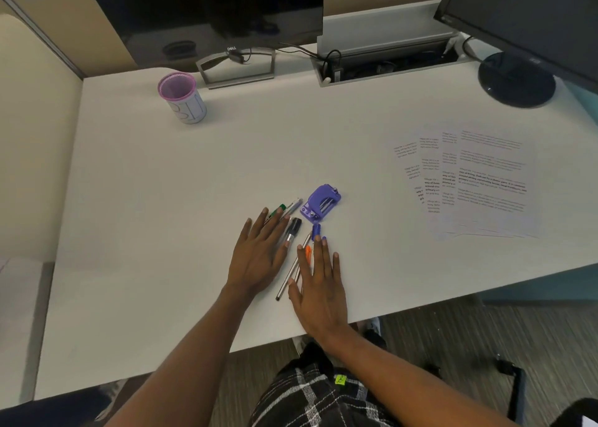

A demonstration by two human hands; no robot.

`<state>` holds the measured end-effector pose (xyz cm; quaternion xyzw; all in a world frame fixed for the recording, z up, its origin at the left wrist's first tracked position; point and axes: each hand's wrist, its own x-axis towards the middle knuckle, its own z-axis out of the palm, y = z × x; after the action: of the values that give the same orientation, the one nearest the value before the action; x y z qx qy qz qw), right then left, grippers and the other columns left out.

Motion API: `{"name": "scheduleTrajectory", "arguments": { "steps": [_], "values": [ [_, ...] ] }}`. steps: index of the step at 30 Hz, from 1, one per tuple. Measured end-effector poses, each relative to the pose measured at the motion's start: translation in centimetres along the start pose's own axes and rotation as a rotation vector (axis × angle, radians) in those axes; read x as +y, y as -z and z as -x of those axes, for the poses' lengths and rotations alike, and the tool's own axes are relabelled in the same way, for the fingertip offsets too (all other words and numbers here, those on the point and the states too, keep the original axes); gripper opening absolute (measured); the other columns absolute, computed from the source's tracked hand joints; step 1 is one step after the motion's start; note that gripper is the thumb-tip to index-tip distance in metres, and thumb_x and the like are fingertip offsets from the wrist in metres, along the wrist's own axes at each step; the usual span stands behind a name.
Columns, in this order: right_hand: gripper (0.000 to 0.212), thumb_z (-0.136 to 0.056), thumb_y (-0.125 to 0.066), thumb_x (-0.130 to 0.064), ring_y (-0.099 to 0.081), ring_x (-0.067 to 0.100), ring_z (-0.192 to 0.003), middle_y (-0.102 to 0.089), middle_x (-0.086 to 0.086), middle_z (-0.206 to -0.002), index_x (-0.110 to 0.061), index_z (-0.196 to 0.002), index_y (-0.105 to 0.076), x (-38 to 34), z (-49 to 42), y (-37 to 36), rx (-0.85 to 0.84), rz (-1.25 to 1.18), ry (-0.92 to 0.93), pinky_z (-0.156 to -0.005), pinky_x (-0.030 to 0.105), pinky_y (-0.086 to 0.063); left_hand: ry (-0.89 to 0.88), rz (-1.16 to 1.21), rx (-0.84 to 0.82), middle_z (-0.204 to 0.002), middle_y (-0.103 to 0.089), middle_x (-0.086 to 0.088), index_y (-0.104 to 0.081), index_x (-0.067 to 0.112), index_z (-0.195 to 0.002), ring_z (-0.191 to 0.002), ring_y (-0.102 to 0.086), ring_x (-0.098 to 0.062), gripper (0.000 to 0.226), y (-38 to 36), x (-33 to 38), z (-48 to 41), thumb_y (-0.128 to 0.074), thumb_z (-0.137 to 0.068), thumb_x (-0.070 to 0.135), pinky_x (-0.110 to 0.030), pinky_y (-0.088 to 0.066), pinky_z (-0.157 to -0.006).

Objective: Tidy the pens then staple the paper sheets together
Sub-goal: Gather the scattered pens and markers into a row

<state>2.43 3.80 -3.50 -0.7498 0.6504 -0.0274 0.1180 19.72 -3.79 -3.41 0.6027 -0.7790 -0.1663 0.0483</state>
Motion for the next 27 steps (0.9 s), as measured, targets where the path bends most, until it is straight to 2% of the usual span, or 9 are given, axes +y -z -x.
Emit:
{"name": "scheduleTrajectory", "arguments": {
  "steps": [3, 7, 11, 15, 18, 21, 23, 27],
  "values": [
    [0.072, -0.103, -0.029, -0.051, 0.006, 0.031, -0.158, 0.006, 0.019, -0.170, -0.015, -0.163, -0.011, -0.9, 0.4, -0.8, -0.001, 0.013, 0.057, -0.126, 0.054, -0.019, 0.027, 0.025, 0.042, -0.175, -0.013, 0.007, -0.016, 0.032, -0.167, -0.164, -0.002, -0.017, 0.067, -0.3, 0.3, 1.5, -0.007, -0.108, 0.061, -0.046, -0.007, -0.134],
    [0.073, -0.103, -0.028, -0.052, 0.006, 0.031, -0.158, 0.005, 0.019, -0.170, -0.015, -0.163, -0.009, -1.8, -0.6, -1.0, 0.005, 0.014, 0.093, -0.126, 0.054, -0.019, 0.087, 0.049, 0.096, -0.175, -0.016, 0.006, -0.013, 0.037, -0.165, -0.164, -0.005, -0.019, 0.057, -0.3, 0.1, 2.5, -0.013, -0.110, 0.053, -0.046, -0.011, -0.134],
    [0.074, -0.103, -0.032, -0.054, 0.004, 0.031, -0.159, 0.001, 0.019, -0.170, -0.016, -0.163, -0.010, -2.2, -2.4, -1.2, 0.009, 0.008, 0.103, -0.125, 0.053, -0.021, 0.089, 0.062, 0.099, -0.176, -0.012, 0.008, -0.009, 0.042, -0.166, -0.165, 0.000, -0.018, 0.056, 0.1, -0.4, 2.7, -0.011, -0.111, 0.053, -0.042, -0.009, -0.134],
    [0.075, -0.103, -0.030, -0.054, 0.003, 0.030, -0.159, 0.001, 0.017, -0.171, -0.017, -0.163, -0.007, -2.6, -4.5, -1.3, 0.002, -0.009, 0.135, -0.125, 0.052, -0.021, 0.152, 0.078, 0.134, -0.175, -0.009, 0.008, -0.010, 0.037, -0.166, -0.164, 0.000, -0.017, 0.059, 0.3, -0.7, 2.2, -0.009, -0.109, 0.053, -0.044, -0.009, -0.134],
    [0.074, -0.103, -0.033, -0.052, -0.001, 0.030, -0.159, -0.002, 0.017, -0.171, -0.017, -0.163, -0.007, -2.9, -6.3, -0.9, -0.003, -0.035, 0.155, -0.125, 0.051, -0.023, 0.226, 0.117, 0.188, -0.175, -0.016, 0.006, -0.018, 0.032, -0.167, -0.164, -0.006, -0.017, 0.056, 0.2, -1.0, 1.7, -0.022, -0.112, 0.046, -0.043, -0.016, -0.134],
    [0.069, -0.104, -0.033, -0.047, -0.004, 0.028, -0.159, -0.008, 0.017, -0.170, -0.016, -0.162, -0.012, -3.3, -8.1, -0.4, 0.004, -0.064, 0.178, -0.125, 0.049, -0.023, 0.295, 0.149, 0.332, -0.169, -0.036, -0.001, -0.038, 0.023, -0.162, -0.160, -0.027, -0.022, 0.052, 0.0, -0.6, 1.1, -0.048, -0.112, 0.030, -0.044, -0.034, -0.127],
    [0.066, -0.105, -0.029, -0.047, -0.005, 0.027, -0.159, -0.010, 0.016, -0.170, -0.016, -0.162, -0.017, -3.5, -9.3, 0.0, 0.001, -0.077, 0.196, -0.125, 0.047, -0.023, 0.355, 0.177, 0.398, -0.165, -0.044, -0.003, -0.047, 0.019, -0.158, -0.156, -0.037, -0.025, 0.049, 0.0, -0.4, 0.7, -0.054, -0.110, 0.024, -0.045, -0.039, -0.124],
    [0.066, -0.103, -0.026, -0.049, -0.007, 0.026, -0.159, -0.011, 0.015, -0.170, -0.017, -0.161, -0.023, -3.9, -11.8, 0.5, -0.014, -0.070, 0.268, -0.127, 0.046, -0.019, 0.429, 0.251, 0.387, -0.169, -0.037, -0.002, -0.040, 0.019, -0.161, -0.159, -0.030, -0.023, 0.051, 0.1, -1.2, -0.4, -0.041, -0.111, 0.027, -0.047, -0.028, -0.130]
  ]
}}
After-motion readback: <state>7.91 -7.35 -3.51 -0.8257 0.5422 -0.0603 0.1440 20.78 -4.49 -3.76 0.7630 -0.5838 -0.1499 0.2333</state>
